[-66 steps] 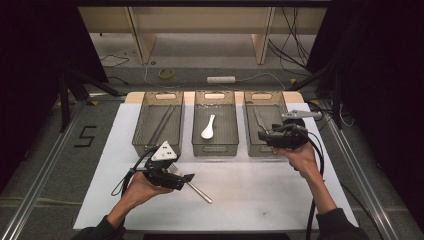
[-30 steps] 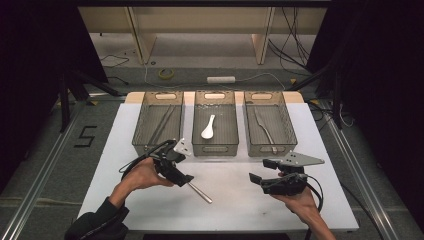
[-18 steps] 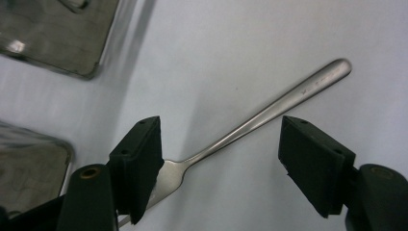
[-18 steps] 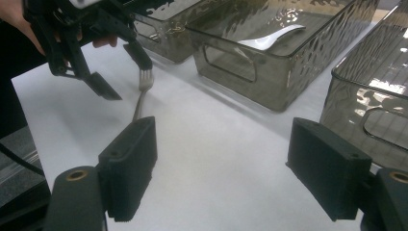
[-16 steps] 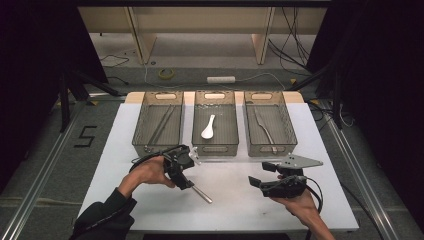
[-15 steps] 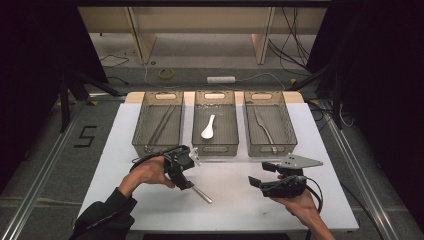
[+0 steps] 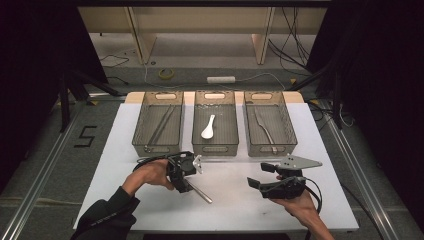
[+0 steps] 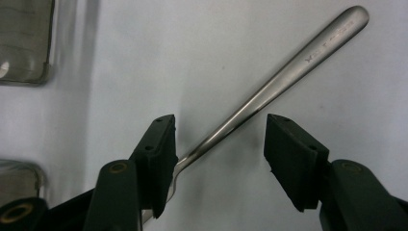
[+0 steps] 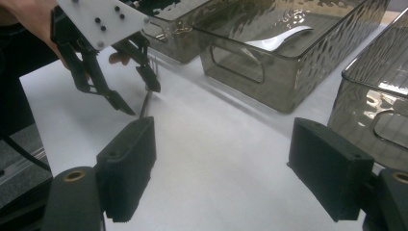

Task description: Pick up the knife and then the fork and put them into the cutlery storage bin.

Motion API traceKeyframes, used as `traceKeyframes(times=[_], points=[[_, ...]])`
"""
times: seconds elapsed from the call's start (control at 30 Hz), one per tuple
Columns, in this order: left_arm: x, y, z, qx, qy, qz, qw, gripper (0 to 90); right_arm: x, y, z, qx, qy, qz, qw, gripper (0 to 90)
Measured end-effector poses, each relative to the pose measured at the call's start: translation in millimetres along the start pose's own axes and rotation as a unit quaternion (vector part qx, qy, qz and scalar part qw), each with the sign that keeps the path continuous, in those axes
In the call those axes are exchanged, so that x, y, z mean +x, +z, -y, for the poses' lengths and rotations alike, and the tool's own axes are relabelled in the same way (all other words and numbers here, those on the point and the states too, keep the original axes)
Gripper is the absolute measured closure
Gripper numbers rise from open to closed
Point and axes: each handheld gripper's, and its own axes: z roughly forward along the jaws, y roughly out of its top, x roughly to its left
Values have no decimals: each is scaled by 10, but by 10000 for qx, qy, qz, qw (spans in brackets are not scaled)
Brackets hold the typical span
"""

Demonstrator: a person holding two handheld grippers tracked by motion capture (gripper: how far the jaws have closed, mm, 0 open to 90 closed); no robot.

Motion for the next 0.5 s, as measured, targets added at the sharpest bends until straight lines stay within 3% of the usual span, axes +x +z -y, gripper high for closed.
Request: traceKeyframes(times=[0.1, 0.27, 0.5], points=[[6, 30, -9, 123, 100, -2, 9999, 463, 4, 1, 0, -8, -12, -2, 10000, 250], [17, 48, -15, 115, 107, 87, 9998, 486, 2, 0, 1, -15, -18, 11, 10000, 247], [25, 51, -27, 194, -81, 190, 9996, 542, 12, 6, 3, 5, -25, 26, 10000, 244]])
